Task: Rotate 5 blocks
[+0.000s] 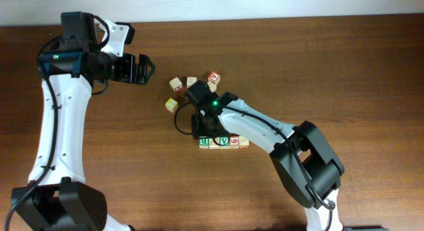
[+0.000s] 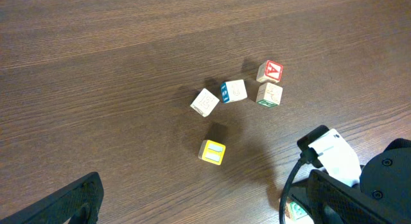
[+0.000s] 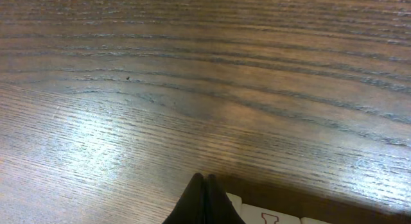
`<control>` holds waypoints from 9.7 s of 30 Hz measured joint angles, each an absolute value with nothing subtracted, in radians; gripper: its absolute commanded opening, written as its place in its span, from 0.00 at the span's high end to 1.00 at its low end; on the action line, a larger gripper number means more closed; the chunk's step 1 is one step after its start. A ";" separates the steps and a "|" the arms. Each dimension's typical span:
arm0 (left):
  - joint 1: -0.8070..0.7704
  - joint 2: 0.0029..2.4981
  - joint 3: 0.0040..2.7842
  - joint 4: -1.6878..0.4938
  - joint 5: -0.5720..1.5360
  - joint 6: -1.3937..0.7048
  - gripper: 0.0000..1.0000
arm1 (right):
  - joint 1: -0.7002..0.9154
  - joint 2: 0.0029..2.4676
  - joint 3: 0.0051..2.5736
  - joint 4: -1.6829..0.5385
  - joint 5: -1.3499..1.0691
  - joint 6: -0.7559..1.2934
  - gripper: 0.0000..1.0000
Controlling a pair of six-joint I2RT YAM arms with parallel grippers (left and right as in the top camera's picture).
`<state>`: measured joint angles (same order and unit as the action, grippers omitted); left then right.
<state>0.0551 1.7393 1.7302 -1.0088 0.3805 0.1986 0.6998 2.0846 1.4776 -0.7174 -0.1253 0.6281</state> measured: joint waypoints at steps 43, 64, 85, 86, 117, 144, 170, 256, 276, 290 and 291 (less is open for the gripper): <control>0.055 1.739 1.730 -1.009 0.381 0.199 0.01 | 0.777 2.085 1.554 -0.850 -0.139 0.603 0.88; 0.055 1.739 1.730 -1.008 0.381 0.199 0.01 | 0.773 2.067 1.654 -0.914 -0.132 0.566 0.89; 0.055 1.739 1.730 -1.009 0.381 0.199 0.01 | 0.137 1.619 1.576 -1.242 -0.344 0.223 0.95; 0.055 1.739 1.730 -1.009 0.381 0.199 0.01 | 0.126 1.619 1.538 -1.221 -0.350 0.216 0.95; -0.152 1.778 1.160 -0.770 0.492 -0.156 1.00 | 0.183 1.829 1.176 -0.861 -0.474 0.266 0.96; -0.268 1.840 1.020 -0.551 0.570 -0.258 1.00 | 0.198 1.830 1.095 -0.769 -0.474 0.316 0.96; -0.268 1.841 1.020 -0.548 0.570 -0.258 1.00 | 0.241 1.853 1.075 -0.728 -0.484 0.310 0.96; -0.229 1.844 1.009 -0.564 0.411 -0.250 1.00 | 0.526 1.743 1.278 -0.800 -0.199 0.397 0.96; -0.227 1.844 1.009 -0.565 0.410 -0.250 1.00 | 0.539 1.732 1.287 -0.778 -0.184 0.416 0.96; -0.224 1.844 1.009 -0.569 0.406 -0.251 1.00 | 0.540 1.825 1.287 -0.789 -0.127 0.459 0.96; -0.224 1.844 1.009 -0.569 0.406 -0.251 1.00 | 0.540 1.831 1.287 -0.789 -0.127 0.461 0.96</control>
<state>-0.2237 1.8442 1.0092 -0.5690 0.4057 -0.2508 0.5400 1.8305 1.2865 -0.7895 -0.1272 0.4614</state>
